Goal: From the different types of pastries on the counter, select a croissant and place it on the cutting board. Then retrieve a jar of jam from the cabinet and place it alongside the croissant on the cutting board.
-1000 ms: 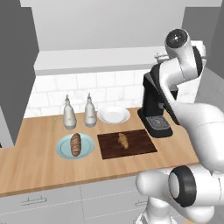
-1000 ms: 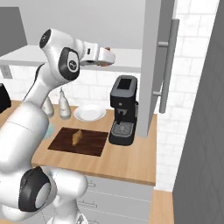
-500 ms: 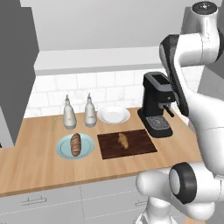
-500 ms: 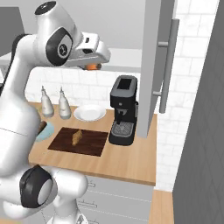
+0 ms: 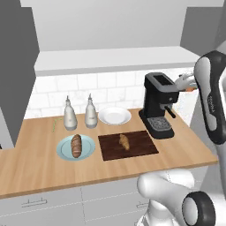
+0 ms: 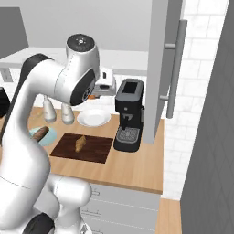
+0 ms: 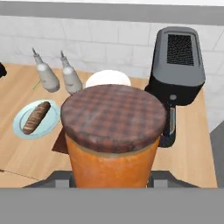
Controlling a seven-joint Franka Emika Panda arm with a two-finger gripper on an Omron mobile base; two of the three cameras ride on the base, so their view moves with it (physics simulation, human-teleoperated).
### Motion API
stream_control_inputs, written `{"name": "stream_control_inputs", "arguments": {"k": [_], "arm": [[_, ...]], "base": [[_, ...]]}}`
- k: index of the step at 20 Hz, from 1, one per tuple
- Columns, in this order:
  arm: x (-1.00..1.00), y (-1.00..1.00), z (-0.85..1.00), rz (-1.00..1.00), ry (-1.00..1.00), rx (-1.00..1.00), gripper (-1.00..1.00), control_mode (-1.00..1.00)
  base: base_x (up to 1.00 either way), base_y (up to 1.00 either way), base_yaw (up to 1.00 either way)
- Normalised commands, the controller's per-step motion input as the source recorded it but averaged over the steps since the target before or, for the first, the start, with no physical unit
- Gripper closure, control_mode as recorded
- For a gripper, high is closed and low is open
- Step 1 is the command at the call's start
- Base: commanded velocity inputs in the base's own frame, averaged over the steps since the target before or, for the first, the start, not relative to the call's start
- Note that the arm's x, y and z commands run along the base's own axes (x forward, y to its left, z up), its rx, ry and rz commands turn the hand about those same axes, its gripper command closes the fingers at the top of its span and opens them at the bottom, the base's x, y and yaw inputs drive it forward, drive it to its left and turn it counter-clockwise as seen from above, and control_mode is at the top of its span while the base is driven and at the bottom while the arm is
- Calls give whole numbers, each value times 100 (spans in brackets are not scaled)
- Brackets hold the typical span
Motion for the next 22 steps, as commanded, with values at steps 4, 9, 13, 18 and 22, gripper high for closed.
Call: {"name": "stream_control_inputs", "arguments": {"k": [4, 9, 13, 18, 22], "arm": [[-74, 81, -24, 17, -31, 0, 100, -100], [-22, 92, -41, 7, -20, -2, 100, -100], [7, 98, -34, -8, 0, -8, 100, -100], [30, 80, -27, -27, 23, -5, 100, -100], [56, 37, -61, -26, 36, 1, 100, -100]], "base": [[0, 0, 0], [0, 0, 0], [0, 0, 0], [0, 0, 0], [0, 0, 0]]}}
